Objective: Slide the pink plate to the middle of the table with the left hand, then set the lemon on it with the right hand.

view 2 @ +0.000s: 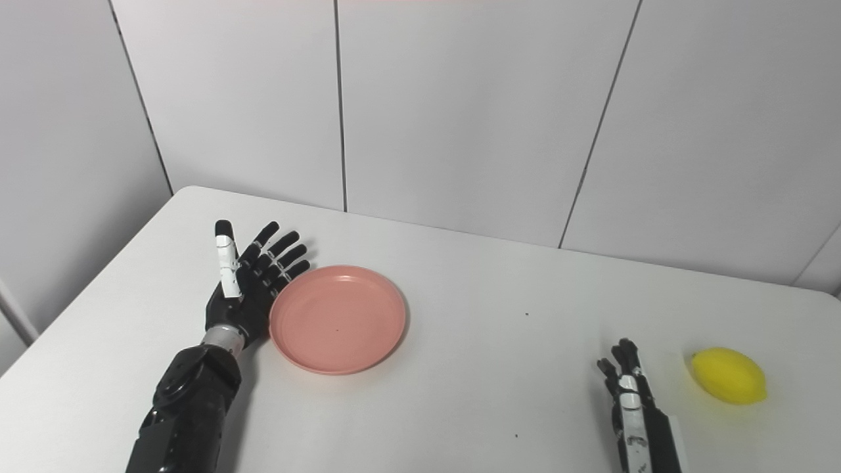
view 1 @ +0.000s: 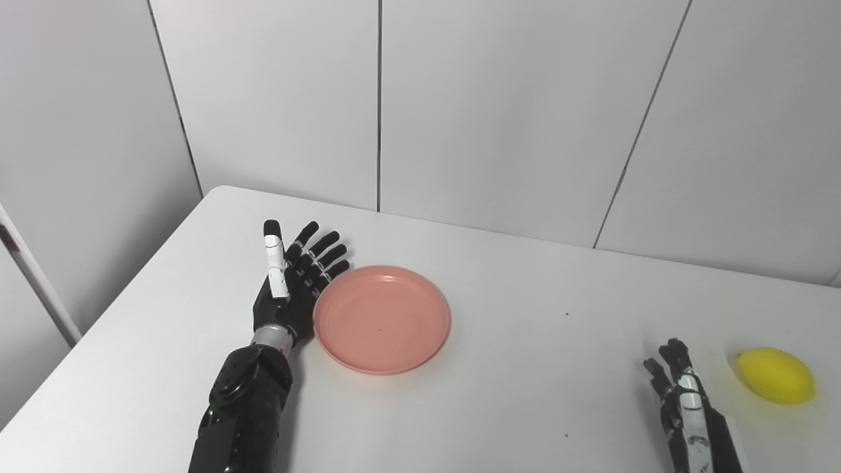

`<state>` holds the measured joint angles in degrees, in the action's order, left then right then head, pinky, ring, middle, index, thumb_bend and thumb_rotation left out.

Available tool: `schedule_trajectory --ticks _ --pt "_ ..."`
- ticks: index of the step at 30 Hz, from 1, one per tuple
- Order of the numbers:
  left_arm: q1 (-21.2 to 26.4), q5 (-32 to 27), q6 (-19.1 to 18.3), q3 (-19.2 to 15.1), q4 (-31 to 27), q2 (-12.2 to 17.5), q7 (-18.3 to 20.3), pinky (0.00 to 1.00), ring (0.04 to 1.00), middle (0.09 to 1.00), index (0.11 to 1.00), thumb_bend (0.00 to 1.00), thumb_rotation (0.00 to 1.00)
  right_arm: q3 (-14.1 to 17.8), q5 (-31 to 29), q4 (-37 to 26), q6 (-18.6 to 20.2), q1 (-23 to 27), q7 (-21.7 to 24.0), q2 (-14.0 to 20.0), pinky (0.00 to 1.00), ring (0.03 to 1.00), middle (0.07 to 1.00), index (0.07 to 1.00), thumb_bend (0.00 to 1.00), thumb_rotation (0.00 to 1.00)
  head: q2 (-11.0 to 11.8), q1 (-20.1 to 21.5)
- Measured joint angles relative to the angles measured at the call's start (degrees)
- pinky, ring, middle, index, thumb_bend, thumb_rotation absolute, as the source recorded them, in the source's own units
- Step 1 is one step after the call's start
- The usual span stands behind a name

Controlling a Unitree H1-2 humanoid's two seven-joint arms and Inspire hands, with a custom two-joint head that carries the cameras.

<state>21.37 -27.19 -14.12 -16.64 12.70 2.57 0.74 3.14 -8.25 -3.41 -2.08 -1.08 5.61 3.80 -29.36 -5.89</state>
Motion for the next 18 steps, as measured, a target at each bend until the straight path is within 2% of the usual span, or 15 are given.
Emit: schedule_trajectory --ticks 6,18 --pt "0.0 1.1 1.4 1.7 0.6 -0.4 0.7 0.76 0.777 0.791 0.887 0.9 0.96 0.0 -0.1 0.0 0.0 0.0 0.0 -0.3 1.0 0.915 0.958 0.953 0.74 0.92 0.0 0.1" --pt "0.0 2.2 2.9 1.8 0.5 -3.3 -0.5 0.78 0.792 0.801 0.907 0.88 0.96 -0.2 0.3 0.0 0.0 0.1 -0.1 -0.5 1.0 0.913 0.954 0.951 0.73 0.92 0.0 0.5"
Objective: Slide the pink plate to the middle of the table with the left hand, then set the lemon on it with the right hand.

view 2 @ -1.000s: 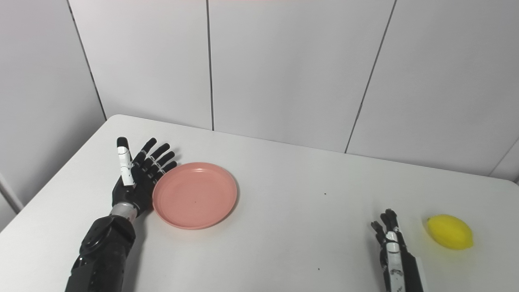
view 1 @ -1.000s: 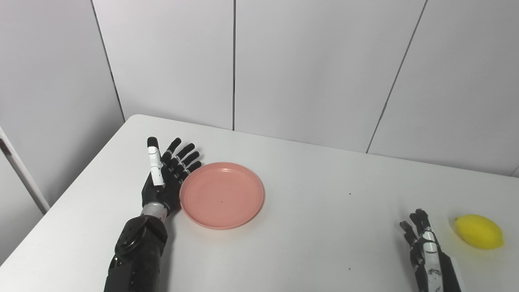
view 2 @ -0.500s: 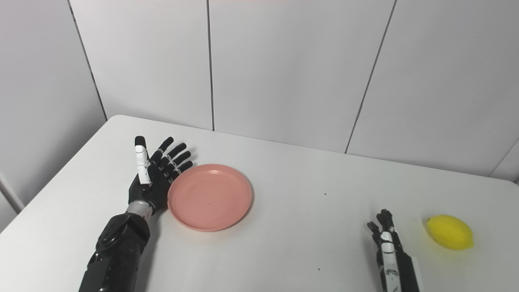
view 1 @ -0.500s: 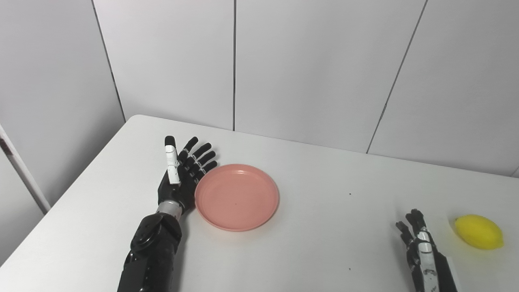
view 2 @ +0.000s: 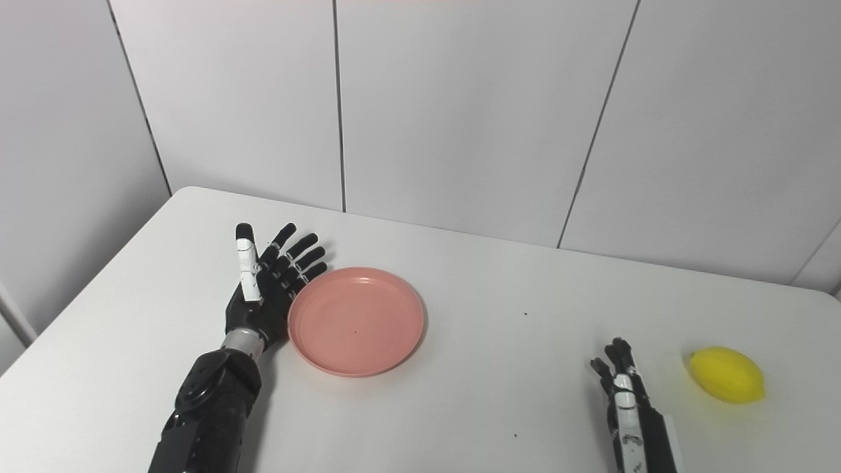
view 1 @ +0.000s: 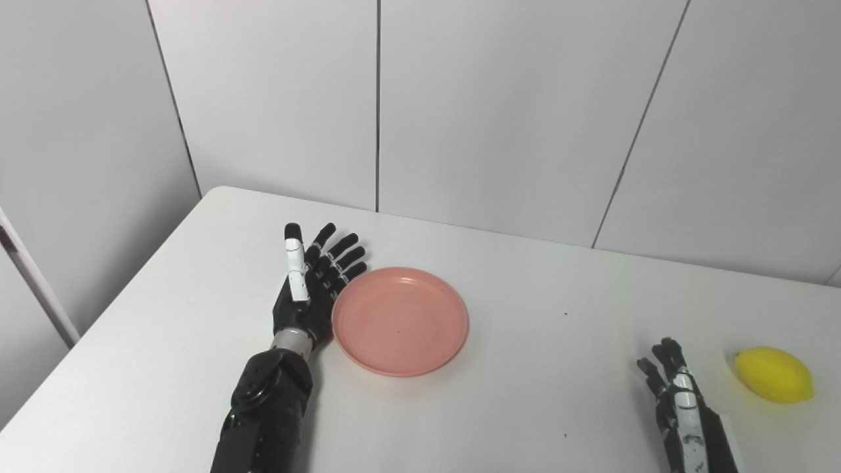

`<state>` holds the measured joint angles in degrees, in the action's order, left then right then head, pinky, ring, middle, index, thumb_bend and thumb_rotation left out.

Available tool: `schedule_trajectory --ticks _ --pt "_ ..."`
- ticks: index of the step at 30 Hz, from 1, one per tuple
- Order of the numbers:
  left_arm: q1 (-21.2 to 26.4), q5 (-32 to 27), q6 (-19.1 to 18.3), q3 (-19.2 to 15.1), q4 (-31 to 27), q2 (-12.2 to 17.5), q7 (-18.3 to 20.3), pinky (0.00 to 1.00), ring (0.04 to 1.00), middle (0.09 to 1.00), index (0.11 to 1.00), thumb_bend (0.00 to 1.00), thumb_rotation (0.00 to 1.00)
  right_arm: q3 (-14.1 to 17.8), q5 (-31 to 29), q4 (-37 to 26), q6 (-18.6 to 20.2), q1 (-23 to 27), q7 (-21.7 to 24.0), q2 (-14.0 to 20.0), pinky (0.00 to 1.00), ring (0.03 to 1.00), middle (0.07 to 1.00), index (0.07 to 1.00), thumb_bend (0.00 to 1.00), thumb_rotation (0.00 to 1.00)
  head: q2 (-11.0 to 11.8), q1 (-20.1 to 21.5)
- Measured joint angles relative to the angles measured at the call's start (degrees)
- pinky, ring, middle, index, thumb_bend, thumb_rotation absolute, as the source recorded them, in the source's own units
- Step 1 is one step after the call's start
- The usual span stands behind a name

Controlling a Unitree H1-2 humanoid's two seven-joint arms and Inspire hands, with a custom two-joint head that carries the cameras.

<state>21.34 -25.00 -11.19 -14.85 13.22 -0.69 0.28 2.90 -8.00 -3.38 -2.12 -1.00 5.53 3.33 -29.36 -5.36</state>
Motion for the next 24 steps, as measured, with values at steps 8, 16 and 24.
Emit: schedule_trajectory --ticks 8,16,24 --pt "-0.2 0.0 0.6 0.2 -0.1 -2.1 0.0 0.75 0.784 0.814 0.895 0.87 0.95 0.0 0.0 0.0 0.0 0.0 0.0 -0.5 1.0 0.919 0.957 0.948 0.75 0.91 -0.2 0.1" --pt "-0.3 0.6 0.8 0.7 -0.5 -2.7 -0.6 0.75 0.786 0.807 0.895 0.86 0.96 -0.4 0.5 0.0 0.0 0.1 0.0 -0.7 1.0 0.919 0.96 0.951 0.74 0.92 -0.1 0.9" --pt "-2.2 0.8 0.8 2.1 -3.1 -4.7 -1.1 0.8 0.8 0.812 0.907 0.86 0.96 -0.9 1.5 -0.2 0.0 0.2 -0.5 -1.6 1.0 0.916 0.967 0.962 0.74 0.92 -0.3 1.5"
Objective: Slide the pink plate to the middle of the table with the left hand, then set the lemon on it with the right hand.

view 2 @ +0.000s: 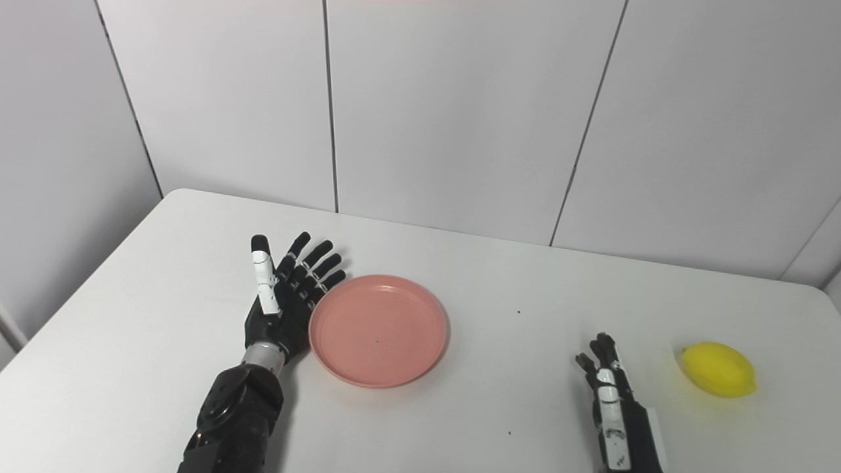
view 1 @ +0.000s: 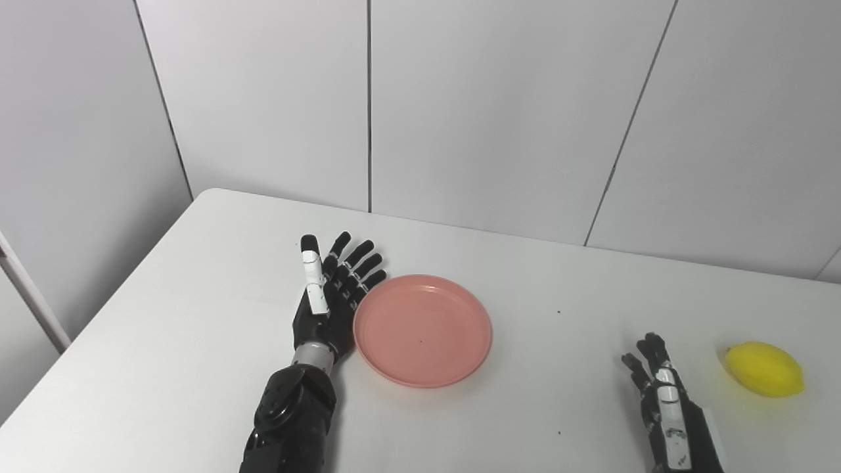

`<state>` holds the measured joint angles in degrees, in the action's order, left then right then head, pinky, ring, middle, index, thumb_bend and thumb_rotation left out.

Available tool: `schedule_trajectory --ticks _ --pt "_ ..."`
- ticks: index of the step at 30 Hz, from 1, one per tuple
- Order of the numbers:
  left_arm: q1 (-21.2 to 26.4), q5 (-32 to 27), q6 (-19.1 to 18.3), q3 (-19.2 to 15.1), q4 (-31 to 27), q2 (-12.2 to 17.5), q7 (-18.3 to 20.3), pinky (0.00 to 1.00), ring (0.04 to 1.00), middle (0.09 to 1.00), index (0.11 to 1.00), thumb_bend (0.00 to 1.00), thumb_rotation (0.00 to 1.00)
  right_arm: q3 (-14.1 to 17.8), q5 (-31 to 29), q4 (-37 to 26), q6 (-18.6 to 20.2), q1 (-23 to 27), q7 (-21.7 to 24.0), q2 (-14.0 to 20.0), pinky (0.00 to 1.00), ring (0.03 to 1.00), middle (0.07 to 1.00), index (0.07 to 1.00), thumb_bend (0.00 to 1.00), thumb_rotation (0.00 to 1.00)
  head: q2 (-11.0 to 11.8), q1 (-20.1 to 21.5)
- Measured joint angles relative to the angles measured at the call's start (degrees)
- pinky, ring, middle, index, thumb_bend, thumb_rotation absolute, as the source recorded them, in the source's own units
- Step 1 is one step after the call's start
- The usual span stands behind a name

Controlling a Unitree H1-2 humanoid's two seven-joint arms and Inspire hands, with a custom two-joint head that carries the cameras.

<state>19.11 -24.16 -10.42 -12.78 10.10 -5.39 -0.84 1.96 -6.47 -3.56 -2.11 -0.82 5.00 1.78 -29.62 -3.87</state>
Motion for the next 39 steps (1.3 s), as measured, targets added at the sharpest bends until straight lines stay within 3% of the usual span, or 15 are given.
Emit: schedule_trajectory --ticks 12,39 --pt "-0.8 1.1 0.0 1.2 -1.2 -2.3 -1.0 0.8 0.783 0.785 0.887 0.83 0.93 -1.4 1.1 -0.9 0.7 -0.1 -1.2 -1.9 0.98 0.89 0.961 0.964 0.77 0.89 -0.6 1.6" --pt "-1.5 1.2 0.0 3.3 -1.8 -4.9 -1.6 0.84 0.853 0.85 0.923 0.82 0.96 -2.8 1.7 -1.1 0.7 -0.1 -1.9 -3.2 0.98 0.886 0.953 0.96 0.72 0.86 -1.6 4.1"
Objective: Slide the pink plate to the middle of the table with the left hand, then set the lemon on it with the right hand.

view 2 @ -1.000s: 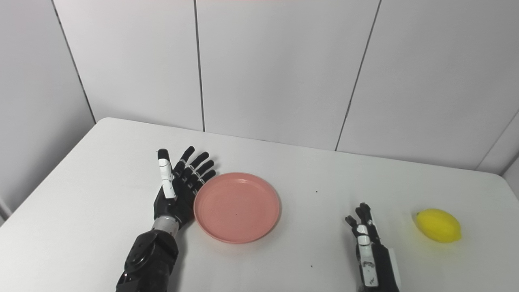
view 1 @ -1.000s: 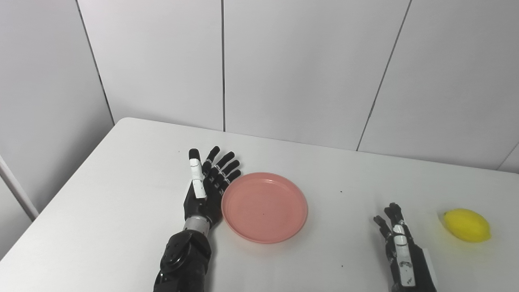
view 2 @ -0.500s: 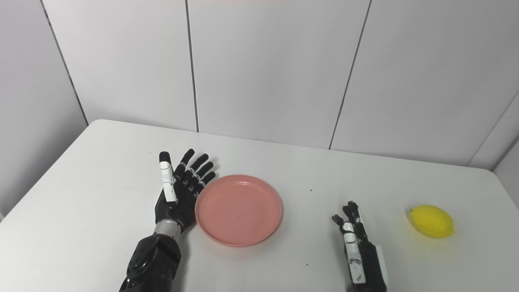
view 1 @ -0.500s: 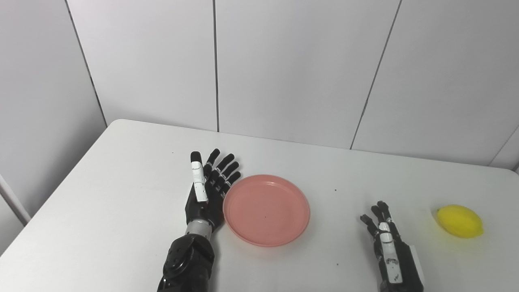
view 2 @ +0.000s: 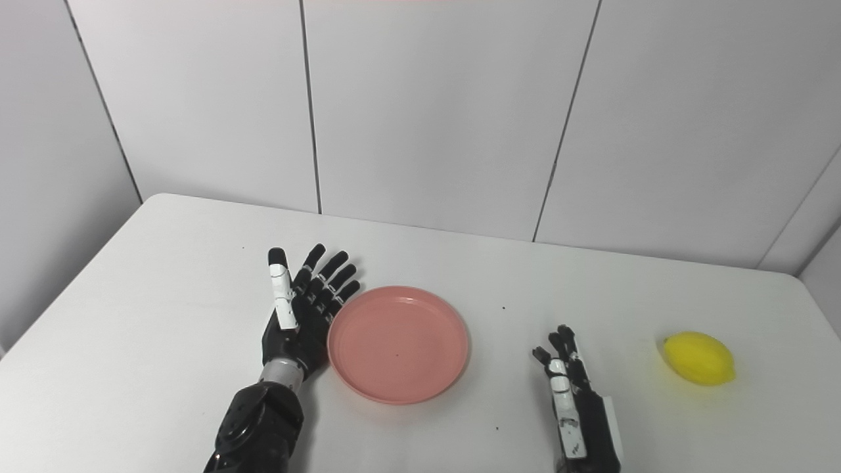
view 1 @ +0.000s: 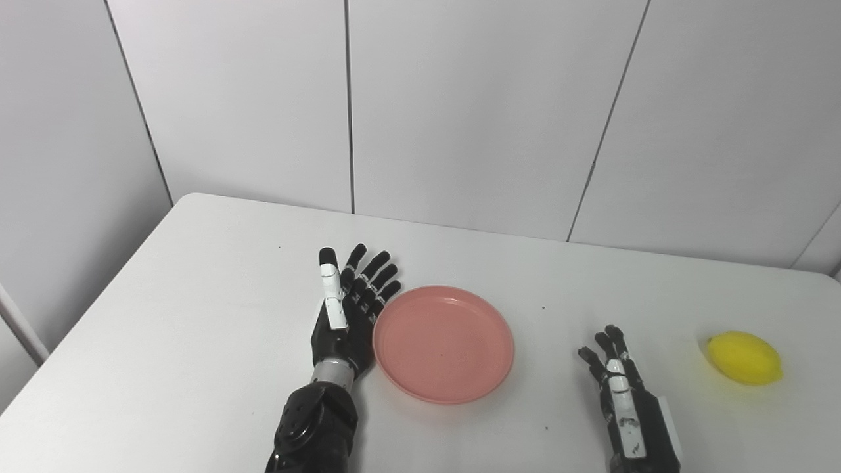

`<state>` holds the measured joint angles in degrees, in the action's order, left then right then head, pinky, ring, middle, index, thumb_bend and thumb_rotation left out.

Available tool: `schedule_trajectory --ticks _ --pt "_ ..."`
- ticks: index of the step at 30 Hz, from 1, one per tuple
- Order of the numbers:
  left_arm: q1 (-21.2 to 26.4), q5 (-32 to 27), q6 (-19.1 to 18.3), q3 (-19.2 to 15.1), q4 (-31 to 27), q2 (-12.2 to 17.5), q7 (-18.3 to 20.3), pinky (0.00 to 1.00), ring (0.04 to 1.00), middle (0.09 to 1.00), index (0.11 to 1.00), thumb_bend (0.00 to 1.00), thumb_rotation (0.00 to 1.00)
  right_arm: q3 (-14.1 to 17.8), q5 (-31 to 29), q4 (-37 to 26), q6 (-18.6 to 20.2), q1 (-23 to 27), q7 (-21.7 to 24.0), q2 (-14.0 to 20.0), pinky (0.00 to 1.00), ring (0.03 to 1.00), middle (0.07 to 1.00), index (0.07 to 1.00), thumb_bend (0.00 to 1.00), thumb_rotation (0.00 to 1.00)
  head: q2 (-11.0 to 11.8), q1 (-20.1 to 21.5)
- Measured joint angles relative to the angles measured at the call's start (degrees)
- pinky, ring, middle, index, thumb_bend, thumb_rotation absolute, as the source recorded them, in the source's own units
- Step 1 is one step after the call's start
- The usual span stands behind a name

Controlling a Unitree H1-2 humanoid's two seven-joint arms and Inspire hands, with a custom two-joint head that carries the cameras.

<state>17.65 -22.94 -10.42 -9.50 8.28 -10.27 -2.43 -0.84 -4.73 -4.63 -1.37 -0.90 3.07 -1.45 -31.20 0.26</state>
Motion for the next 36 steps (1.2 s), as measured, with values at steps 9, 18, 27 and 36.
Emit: schedule_trajectory --ticks 9,18,27,36 --pt "-0.1 0.7 -0.6 0.6 -0.5 0.0 -0.3 0.88 0.873 0.87 0.934 0.81 0.98 -1.1 1.8 -0.3 1.0 0.0 -1.2 -0.9 0.95 0.867 0.945 0.958 0.7 0.86 -1.4 3.8" --pt "-0.1 0.7 -1.8 0.5 -1.1 0.0 -0.5 0.89 0.89 0.88 0.936 0.81 0.95 -1.7 3.6 -0.4 1.2 0.0 -2.7 -1.6 0.93 0.847 0.941 0.952 0.69 0.86 -2.1 6.1" --pt "-0.7 -0.8 -2.3 0.6 -1.9 0.0 -0.5 0.89 0.884 0.882 0.951 0.79 0.93 -2.1 4.2 -0.4 1.4 0.0 -3.8 -1.9 0.92 0.844 0.941 0.95 0.7 0.85 -2.8 7.9" --pt "-0.9 -3.2 -2.5 0.3 -2.1 0.0 -0.4 0.9 0.894 0.897 0.976 0.78 0.93 -2.6 5.3 -0.4 1.5 0.0 -4.7 -2.1 0.91 0.831 0.935 0.948 0.69 0.85 -2.7 10.5"
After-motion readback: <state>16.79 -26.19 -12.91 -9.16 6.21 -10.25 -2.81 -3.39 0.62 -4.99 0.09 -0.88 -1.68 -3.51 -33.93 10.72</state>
